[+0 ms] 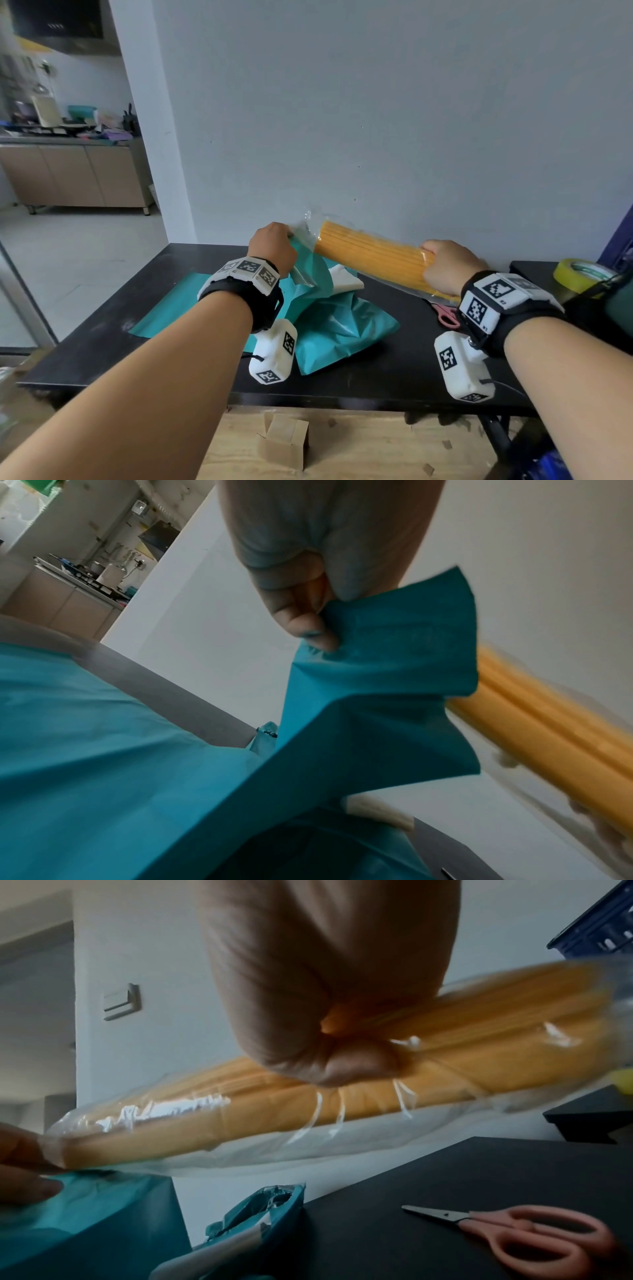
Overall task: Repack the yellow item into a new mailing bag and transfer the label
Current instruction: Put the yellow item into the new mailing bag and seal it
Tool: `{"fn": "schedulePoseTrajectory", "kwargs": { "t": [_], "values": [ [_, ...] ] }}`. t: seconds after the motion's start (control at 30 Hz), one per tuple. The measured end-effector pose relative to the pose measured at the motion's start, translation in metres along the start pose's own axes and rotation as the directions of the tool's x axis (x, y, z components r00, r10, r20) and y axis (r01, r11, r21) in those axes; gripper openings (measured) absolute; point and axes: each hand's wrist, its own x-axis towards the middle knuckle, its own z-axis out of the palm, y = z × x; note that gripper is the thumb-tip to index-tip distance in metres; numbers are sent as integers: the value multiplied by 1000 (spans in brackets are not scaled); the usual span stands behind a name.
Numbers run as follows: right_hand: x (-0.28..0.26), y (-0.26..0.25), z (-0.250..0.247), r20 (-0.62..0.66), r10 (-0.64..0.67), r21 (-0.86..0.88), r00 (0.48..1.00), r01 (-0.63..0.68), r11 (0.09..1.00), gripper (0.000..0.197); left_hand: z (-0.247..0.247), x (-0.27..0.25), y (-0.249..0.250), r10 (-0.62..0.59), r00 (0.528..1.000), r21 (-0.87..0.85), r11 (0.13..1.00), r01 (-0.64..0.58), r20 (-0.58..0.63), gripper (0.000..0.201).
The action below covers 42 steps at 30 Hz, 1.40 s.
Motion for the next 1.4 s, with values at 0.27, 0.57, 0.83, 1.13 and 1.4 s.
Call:
{"fn": "schedulePoseTrajectory", "kwargs": {
  "t": [0.27, 0.57, 0.83, 1.13, 1.4],
  "values": [
    [-7, -1, -4, -117, -136, -351, 984, 87, 933, 24, -7, -9, 13, 113, 994, -17, 993, -113, 0, 50],
    [-13, -44, -7, -85, -253, -301, 964, 217, 928, 22, 7, -7, 32, 263, 963, -9, 965, -263, 61, 48],
    [-16, -66, 5, -30, -318, -282, 948, 297, 912, 17, 2, 3, -3, -38, 998, 80, 996, 41, -45, 35],
    [-11, -84, 21, 27, -441, -208, 897, 437, 875, 31, 3, 2, -4, 117, 991, -254, 962, -97, 66, 36],
    [-8, -84, 37, 119, -337, -124, 934, 351, 928, 39, 6, 2, 1, 77, 989, -104, 992, -64, 125, 42]
  ]
}}
